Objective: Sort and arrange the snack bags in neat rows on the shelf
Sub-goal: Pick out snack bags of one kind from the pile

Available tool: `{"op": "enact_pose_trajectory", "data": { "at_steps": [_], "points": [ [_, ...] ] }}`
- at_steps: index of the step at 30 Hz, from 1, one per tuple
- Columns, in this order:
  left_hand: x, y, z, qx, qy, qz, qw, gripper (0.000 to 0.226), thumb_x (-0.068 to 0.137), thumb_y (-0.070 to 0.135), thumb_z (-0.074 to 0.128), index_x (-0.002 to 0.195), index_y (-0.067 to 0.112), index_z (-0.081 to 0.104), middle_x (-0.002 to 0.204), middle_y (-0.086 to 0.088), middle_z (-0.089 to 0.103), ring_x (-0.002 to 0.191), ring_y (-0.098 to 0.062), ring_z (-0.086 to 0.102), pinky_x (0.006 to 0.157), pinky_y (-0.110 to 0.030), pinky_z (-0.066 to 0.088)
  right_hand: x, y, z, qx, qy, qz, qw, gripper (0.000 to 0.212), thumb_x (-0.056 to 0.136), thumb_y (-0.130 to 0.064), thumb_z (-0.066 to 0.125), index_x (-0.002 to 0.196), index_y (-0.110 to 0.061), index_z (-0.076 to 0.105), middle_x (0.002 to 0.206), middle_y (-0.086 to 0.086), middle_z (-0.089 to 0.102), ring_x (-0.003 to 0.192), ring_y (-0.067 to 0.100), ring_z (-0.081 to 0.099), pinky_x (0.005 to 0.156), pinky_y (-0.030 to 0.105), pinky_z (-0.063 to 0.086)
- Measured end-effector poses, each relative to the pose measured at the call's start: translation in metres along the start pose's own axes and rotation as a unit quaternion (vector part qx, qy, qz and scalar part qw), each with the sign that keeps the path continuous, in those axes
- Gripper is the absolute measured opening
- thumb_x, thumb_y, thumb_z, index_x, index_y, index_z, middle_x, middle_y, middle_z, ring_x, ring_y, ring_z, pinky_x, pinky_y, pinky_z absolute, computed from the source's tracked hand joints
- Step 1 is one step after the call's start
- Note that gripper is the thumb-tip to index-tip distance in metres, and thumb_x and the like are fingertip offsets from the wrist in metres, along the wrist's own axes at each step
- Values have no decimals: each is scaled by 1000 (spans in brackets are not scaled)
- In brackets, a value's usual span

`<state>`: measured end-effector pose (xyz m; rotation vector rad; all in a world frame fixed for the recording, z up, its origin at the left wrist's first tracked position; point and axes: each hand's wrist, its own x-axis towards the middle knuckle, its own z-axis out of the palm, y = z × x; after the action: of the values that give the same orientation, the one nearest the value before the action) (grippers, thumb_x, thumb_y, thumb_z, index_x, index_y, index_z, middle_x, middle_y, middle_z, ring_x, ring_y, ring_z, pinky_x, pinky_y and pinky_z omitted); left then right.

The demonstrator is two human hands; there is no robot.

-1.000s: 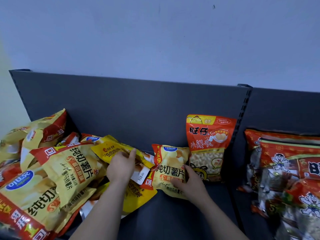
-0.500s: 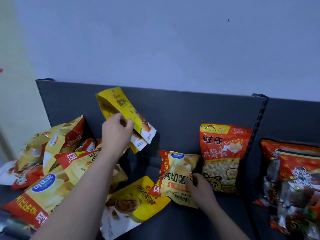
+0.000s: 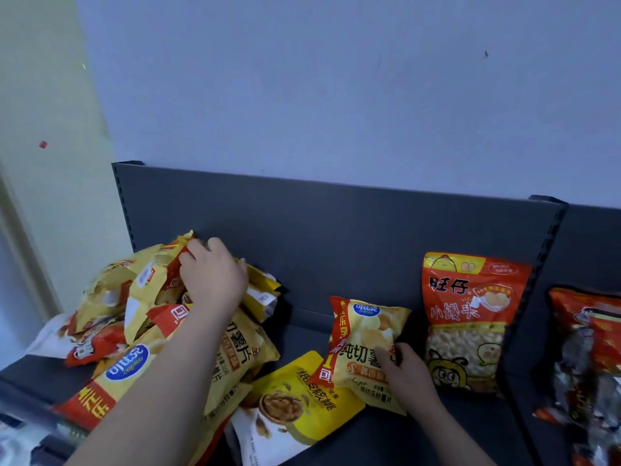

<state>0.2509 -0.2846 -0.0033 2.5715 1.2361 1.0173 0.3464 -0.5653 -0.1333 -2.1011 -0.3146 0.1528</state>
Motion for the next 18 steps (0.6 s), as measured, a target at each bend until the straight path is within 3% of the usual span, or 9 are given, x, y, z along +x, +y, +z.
{"op": "enact_pose_trajectory", "data": {
  "at_steps": [3, 5, 8, 13, 16, 18],
  "points": [
    [-22, 17, 5, -31, 34, 98, 994, 47, 82, 34, 71, 113, 1, 57, 126, -23, 49, 114, -42, 45, 96, -45, 38, 4, 1, 3, 14, 2, 11, 1000, 42, 94, -44, 54, 125, -15, 49, 108, -2, 62, 96, 15, 59, 73, 30, 46],
    [-40, 31, 10, -96, -2, 132, 987, 49, 85, 33, 68, 122, 4, 55, 130, -19, 47, 119, -37, 43, 102, -42, 36, 5, 1, 3, 18, 1, 13, 1000, 48, 95, -45, 53, 130, -12, 47, 112, 0, 61, 100, 17, 58, 77, 30, 45],
    [-74, 49, 28, -188, -118, 173, 960, 51, 90, 35, 63, 134, 12, 48, 133, -8, 46, 125, -26, 43, 105, -34, 37, 8, 2, 4, 46, -7, 27, 999, 50, 95, -48, 50, 132, -14, 47, 116, 1, 61, 104, 19, 58, 82, 31, 46],
    [-114, 65, 77, -196, -435, 119, 871, 57, 90, 46, 62, 134, 14, 44, 134, -3, 54, 122, -21, 53, 97, -30, 45, 13, 7, 9, 99, -17, 61, 993, 52, 93, -49, 52, 135, -19, 45, 121, 2, 61, 109, 21, 59, 92, 38, 49],
    [-117, 68, 95, -209, -478, 123, 844, 58, 91, 47, 59, 138, 18, 42, 135, -1, 56, 120, -21, 55, 95, -30, 47, 16, 5, 9, 120, -14, 22, 992, 55, 92, -40, 60, 141, -24, 40, 126, 0, 59, 111, 17, 59, 95, 40, 50],
    [-113, 71, 100, -240, -463, 124, 844, 58, 91, 45, 60, 140, 20, 41, 133, 1, 57, 118, -19, 55, 90, -26, 45, 15, -3, 8, 141, -1, -27, 990, 55, 92, -31, 62, 141, -28, 38, 126, -5, 60, 109, 10, 60, 92, 34, 52]
  ]
}}
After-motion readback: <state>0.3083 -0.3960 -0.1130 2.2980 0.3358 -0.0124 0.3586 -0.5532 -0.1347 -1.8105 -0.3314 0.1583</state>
